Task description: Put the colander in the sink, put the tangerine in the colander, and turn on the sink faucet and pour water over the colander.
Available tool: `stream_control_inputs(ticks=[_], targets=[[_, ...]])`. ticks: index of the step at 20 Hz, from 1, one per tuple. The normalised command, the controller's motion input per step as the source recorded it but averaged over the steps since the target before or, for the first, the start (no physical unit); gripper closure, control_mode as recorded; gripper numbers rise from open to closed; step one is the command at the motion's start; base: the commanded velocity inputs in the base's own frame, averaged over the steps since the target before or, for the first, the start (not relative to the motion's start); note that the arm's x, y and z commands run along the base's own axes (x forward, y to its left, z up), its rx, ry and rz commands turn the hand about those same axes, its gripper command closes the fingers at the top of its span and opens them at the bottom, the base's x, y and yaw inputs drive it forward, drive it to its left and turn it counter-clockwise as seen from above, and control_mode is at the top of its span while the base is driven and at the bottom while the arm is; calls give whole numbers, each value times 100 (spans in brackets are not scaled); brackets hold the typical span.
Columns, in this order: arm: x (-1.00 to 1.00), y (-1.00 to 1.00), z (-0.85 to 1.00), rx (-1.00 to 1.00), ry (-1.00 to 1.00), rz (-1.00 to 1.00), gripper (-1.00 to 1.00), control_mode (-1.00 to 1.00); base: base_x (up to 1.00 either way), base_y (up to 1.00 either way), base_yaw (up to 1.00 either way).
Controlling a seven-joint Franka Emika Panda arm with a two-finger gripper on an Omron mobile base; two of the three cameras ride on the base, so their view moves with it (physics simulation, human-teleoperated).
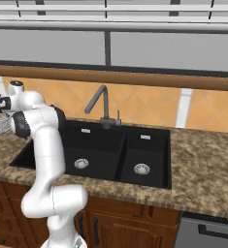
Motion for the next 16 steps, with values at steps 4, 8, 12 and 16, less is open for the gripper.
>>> stream_control_inputs(ticks=[4,8,12,16], targets=[[-36,-23,0,1,0,0,100,-100,0,0,0],[-38,-36,4,5,0,0,100,-100,0,0,0],[-30,-54,4,6,0,-7,100,-100,0,0,0],[-31,-57,2,6,-4,-14,100,-100,0,0,0]])
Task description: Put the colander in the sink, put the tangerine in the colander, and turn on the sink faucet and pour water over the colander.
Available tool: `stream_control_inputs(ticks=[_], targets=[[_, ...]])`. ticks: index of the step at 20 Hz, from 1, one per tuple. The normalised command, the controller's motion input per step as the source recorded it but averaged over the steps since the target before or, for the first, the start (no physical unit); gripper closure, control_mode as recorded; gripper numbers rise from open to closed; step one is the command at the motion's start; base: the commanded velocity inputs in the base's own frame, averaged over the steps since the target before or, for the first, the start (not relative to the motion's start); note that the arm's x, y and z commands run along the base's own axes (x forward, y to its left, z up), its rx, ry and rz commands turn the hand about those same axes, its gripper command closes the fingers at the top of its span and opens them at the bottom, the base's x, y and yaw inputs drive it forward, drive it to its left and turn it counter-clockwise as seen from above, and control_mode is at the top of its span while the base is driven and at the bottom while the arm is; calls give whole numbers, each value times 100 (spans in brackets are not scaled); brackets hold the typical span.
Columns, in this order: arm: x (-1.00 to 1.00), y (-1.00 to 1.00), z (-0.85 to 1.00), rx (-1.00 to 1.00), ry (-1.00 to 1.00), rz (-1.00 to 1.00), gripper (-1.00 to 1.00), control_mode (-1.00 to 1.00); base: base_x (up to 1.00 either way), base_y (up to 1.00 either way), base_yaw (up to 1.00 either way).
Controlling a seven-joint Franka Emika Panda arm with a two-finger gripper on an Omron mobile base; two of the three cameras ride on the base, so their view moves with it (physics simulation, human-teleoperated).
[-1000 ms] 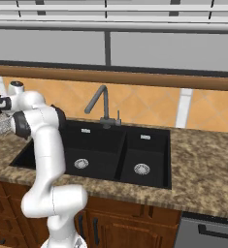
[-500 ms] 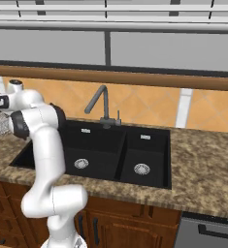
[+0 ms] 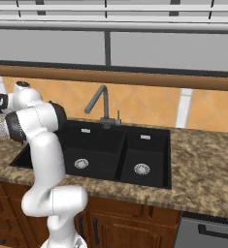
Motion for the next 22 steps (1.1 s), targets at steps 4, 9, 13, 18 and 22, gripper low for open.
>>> stream_control_inputs(ticks=[4,9,13,18,22], targets=[[-40,-55,2,4,-5,-19,100,-100,0,0,0],[-42,-65,0,0,0,-37,100,-100,0,0,0],[-47,-71,0,1,8,-53,100,-100,0,0,0],[-35,-54,0,0,15,-64,100,-100,0,0,0],[-16,-56,0,0,18,-69,100,-100,0,0,0]])
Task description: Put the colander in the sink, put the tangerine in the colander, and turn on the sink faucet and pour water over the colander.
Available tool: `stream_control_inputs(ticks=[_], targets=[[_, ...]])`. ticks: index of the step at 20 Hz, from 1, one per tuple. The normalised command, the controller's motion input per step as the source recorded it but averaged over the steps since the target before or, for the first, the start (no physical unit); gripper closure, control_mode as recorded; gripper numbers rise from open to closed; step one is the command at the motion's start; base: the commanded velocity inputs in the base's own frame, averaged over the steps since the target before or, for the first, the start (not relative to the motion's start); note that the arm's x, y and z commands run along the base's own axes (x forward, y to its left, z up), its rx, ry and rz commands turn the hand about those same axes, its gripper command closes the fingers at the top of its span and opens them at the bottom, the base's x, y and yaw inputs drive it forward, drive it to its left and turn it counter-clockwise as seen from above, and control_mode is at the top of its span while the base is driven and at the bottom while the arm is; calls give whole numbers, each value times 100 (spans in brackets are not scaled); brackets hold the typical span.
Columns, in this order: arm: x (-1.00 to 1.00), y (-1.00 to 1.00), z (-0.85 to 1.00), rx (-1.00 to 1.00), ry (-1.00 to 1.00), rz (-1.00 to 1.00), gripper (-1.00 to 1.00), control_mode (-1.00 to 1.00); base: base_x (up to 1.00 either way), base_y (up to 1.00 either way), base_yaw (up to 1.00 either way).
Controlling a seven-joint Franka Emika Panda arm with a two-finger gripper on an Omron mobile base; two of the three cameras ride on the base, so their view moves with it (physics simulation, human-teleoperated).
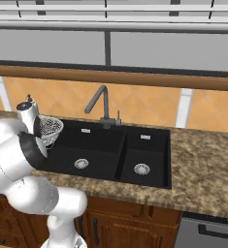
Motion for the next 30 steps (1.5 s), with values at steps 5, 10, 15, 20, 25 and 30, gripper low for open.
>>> stream_control_inputs(ticks=[5,10,15,20,25,30], targets=[[-7,-62,0,0,19,-68,100,-100,0,0,0],[-1,-61,0,0,19,-65,100,-100,0,0,0],[4,-40,0,0,11,-49,100,-100,0,0,0],[22,-13,-11,0,5,-31,100,-100,0,0,0],[21,0,-44,0,-1,-15,100,-100,0,0,0],[21,0,-44,-1,0,-17,100,-100,0,0,0]])
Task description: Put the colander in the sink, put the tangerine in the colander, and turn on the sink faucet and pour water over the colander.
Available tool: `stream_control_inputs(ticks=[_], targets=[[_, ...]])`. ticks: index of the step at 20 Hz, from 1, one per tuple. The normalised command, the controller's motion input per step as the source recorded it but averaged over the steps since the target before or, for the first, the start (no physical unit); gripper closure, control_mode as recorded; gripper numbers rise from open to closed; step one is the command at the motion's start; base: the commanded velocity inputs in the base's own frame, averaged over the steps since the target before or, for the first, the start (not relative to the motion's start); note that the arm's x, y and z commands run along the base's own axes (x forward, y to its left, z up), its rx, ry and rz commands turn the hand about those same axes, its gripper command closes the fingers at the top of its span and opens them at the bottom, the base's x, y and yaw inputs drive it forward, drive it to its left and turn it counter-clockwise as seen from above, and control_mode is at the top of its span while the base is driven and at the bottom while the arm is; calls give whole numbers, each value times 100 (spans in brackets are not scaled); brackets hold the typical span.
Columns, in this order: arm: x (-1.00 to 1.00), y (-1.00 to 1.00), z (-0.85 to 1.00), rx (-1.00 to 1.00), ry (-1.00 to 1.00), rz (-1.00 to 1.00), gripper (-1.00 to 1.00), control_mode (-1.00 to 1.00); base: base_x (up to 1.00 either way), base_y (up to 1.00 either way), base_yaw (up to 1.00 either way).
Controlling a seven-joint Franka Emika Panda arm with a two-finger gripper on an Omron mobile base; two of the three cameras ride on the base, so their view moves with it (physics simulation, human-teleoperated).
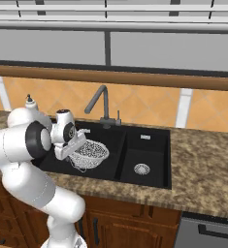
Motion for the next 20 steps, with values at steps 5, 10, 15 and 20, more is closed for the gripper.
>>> stream_control_inputs(ticks=[5,10,15,20], targets=[[13,0,-34,0,0,-15,100,-100,0,0,0],[11,0,-33,0,0,-13,100,-100,0,0,0],[22,0,-27,0,-1,-11,100,-100,0,0,0],[31,0,-26,-1,-8,-6,100,-100,0,0,0]])
